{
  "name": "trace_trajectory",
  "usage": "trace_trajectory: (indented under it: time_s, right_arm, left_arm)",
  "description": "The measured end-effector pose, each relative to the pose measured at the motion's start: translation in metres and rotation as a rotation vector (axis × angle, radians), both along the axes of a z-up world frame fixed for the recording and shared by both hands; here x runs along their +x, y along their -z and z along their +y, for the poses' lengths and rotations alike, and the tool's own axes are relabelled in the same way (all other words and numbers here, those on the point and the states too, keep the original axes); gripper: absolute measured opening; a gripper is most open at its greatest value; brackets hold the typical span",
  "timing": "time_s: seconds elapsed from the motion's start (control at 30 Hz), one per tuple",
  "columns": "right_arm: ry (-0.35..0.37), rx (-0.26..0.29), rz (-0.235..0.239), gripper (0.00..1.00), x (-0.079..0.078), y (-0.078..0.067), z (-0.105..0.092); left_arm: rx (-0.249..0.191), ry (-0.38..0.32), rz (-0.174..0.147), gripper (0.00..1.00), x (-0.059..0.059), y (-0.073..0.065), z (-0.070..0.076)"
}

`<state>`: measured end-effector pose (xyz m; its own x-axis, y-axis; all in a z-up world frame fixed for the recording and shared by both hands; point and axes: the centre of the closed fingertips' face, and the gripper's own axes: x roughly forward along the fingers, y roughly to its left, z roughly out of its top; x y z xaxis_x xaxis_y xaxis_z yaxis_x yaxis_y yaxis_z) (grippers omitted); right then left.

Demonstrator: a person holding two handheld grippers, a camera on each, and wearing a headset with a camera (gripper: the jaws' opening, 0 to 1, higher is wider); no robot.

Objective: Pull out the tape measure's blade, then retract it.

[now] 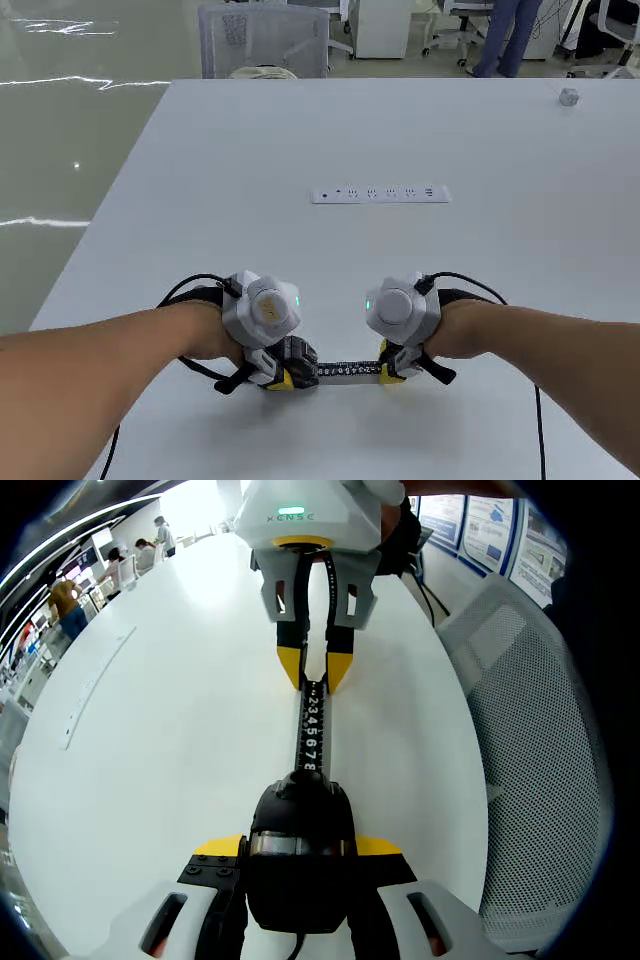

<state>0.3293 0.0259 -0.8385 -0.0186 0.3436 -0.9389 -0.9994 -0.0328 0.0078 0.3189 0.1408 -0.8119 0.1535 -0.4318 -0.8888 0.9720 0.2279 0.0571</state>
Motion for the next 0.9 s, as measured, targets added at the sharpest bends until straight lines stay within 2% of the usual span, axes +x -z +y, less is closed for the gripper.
trace_trajectory:
  time_s: [0.9]
  right_arm:
    - [0.024, -0.013, -0.001, 0.12, 0.003, -0.001, -0.023]
  left_arm:
    - [0.002, -0.01, 0.0, 0.35, 0.001, 0.0, 0.0]
